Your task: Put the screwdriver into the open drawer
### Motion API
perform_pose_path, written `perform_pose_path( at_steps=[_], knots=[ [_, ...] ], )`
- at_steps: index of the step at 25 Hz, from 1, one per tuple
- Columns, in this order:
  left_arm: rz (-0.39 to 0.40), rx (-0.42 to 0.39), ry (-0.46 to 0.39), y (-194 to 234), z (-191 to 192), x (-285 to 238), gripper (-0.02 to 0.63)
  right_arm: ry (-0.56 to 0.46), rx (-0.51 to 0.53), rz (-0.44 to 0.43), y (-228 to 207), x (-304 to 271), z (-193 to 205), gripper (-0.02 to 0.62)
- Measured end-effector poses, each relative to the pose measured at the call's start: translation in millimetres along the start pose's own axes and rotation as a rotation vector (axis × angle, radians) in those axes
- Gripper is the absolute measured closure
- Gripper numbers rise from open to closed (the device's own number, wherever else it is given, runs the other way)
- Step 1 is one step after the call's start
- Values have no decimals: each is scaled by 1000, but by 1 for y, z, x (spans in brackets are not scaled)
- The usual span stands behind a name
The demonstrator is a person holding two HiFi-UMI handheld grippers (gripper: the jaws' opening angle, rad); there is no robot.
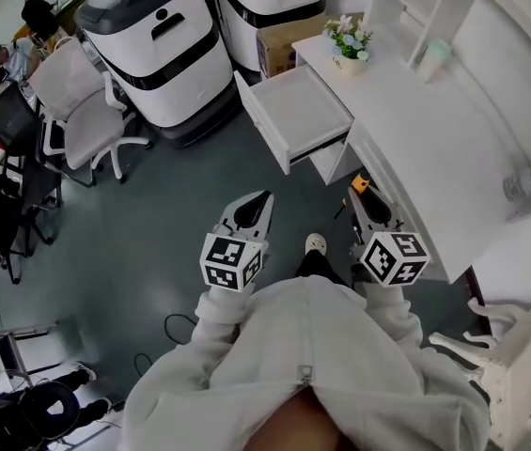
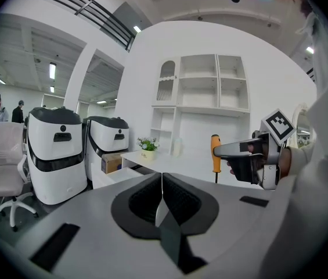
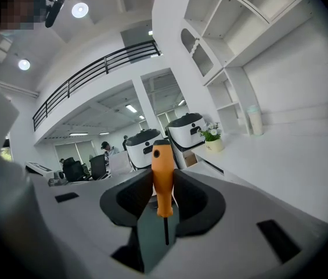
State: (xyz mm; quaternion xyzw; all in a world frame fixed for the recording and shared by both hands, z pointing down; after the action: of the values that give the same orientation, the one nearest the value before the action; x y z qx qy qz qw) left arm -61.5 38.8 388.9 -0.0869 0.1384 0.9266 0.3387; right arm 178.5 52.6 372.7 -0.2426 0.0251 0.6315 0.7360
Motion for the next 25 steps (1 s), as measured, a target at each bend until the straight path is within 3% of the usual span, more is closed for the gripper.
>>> perform_pose_path(
  at_steps=[25],
  knots=[
    [-148, 40, -24, 87, -34, -136, 589, 65, 54, -125, -71, -168, -69, 469]
  ],
)
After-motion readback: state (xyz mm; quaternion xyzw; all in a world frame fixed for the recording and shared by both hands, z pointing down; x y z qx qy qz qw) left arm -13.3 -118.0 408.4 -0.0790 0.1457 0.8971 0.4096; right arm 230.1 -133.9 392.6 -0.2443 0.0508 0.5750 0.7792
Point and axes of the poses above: the fingertips, and each gripper's own axes: x backward along the fingers, y to its left, z out of its underside, the point moved 7 cm from there along x, backward along the fingers, and after that the axes turned 12 degrees about z, right-handed, at the moved point
